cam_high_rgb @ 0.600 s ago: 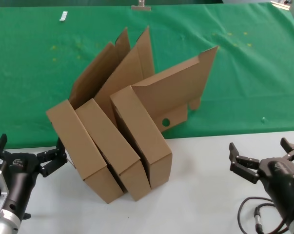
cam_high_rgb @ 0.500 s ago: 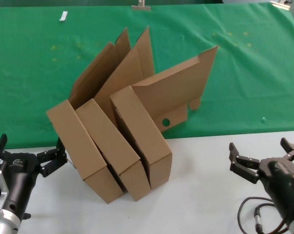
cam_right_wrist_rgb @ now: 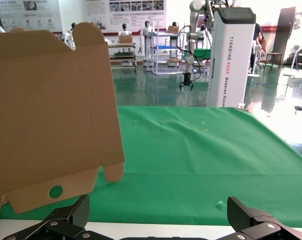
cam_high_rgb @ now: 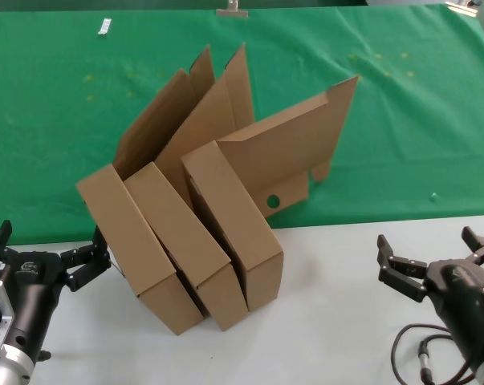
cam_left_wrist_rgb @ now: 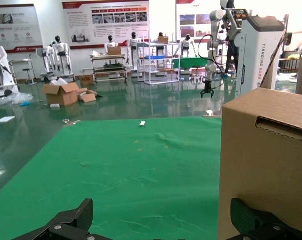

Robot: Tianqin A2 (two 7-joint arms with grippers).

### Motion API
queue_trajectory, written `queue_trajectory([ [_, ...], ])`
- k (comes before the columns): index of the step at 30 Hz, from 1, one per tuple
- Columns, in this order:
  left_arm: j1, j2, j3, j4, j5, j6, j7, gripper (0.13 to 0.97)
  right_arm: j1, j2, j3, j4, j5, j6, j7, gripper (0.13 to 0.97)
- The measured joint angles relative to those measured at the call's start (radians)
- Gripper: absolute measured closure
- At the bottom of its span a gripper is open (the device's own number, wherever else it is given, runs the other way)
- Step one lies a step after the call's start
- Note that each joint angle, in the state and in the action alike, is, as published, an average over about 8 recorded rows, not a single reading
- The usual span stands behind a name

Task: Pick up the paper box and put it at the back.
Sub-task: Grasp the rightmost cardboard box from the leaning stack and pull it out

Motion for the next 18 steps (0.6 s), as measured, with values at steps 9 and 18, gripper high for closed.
queue_trajectory([
  [9, 0.0, 0.0, 0.0, 0.0, 0.0, 0.0, 0.0, 0.132, 0.0, 0.0, 0.0, 0.0, 0.0, 0.0, 0.0, 0.129],
  [18, 0.0, 0.0, 0.0, 0.0, 0.0, 0.0, 0.0, 0.137, 0.0, 0.0, 0.0, 0.0, 0.0, 0.0, 0.0, 0.129],
])
